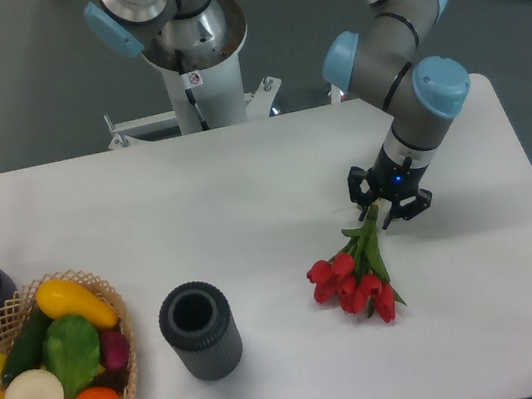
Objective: Pick up the flowers from the table
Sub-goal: 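Lift the gripped tulips up off the table and pull them away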
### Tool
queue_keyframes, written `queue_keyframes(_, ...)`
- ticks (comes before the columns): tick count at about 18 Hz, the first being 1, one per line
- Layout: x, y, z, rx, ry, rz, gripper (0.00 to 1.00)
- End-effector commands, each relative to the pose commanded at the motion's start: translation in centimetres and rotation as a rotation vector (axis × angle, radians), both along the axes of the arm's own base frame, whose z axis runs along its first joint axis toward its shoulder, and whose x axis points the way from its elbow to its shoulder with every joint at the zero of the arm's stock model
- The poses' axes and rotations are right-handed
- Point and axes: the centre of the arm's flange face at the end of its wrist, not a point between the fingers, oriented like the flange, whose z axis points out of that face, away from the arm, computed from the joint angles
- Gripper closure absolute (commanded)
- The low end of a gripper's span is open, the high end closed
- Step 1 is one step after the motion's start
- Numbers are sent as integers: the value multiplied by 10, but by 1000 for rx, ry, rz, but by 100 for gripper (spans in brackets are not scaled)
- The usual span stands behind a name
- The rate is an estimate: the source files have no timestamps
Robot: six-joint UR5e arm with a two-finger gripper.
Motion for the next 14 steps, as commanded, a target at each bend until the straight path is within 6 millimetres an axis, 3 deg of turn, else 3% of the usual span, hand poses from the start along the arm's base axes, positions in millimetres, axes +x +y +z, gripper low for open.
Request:
queue_keyframes(4, -2, 0, 3, -9, 4, 25, 83)
queue_keyframes(9, -8, 1, 11, -2, 22, 26, 87)
queue_keyframes(14, -30, 9, 56, 34, 105, 36, 87)
